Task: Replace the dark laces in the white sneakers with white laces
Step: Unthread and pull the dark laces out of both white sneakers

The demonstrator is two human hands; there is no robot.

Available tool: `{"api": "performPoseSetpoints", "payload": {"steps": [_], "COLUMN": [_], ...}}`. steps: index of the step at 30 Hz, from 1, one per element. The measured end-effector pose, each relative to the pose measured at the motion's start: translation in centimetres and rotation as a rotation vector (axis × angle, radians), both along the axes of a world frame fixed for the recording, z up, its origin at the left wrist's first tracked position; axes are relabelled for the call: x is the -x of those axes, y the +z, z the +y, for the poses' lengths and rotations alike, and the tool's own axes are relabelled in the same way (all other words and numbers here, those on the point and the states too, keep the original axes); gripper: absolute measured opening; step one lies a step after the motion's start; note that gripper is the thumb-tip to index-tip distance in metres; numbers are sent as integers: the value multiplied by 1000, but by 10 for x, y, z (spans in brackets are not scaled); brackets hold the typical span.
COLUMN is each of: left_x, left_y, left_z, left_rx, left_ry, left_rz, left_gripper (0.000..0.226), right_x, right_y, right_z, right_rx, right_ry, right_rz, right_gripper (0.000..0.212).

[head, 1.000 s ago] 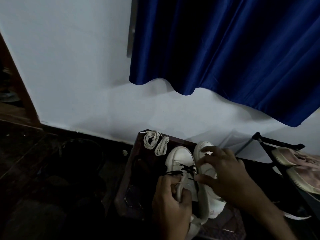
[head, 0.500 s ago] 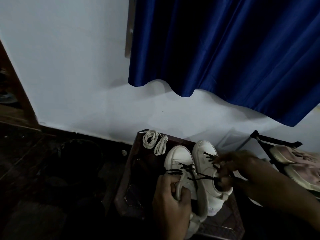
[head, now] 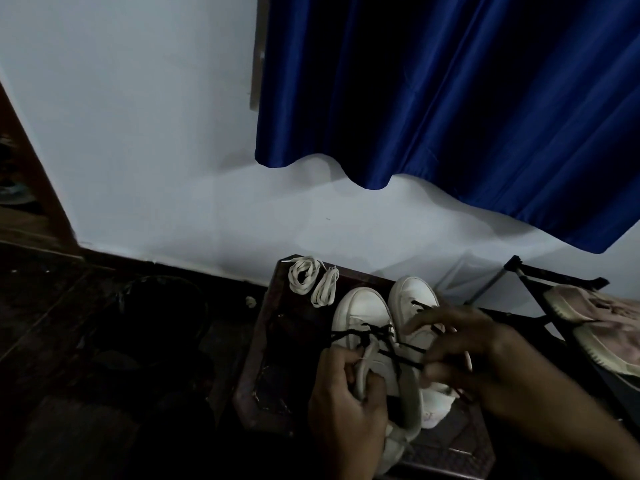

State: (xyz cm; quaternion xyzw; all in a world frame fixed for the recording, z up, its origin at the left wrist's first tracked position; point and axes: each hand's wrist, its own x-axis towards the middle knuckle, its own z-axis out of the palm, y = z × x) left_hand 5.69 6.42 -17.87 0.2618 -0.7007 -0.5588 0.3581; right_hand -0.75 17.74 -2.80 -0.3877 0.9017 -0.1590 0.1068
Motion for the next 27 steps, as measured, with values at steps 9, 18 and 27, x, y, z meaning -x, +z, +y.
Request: {"api": "performPoseSetpoints", "payload": {"steps": [9,18,27], "left_x": [-1,-6,4], "left_y": [0,9,17], "left_z": [-1,-19,-83], "left_rx": [-56,-272,-1028], "left_ry": [-36,-335,-296], "left_rz": [-10,-205,-101], "left_gripper": [20,86,18], "right_x": [-3,-7,-10], "right_y": [-28,-45,-25], "right_z": [-41,-35,-23], "right_rx": [-341,-214,-292], "right_ry": [-180,-215,-189], "right_rz": [149,265,183], "right_gripper": [31,15,7]}}
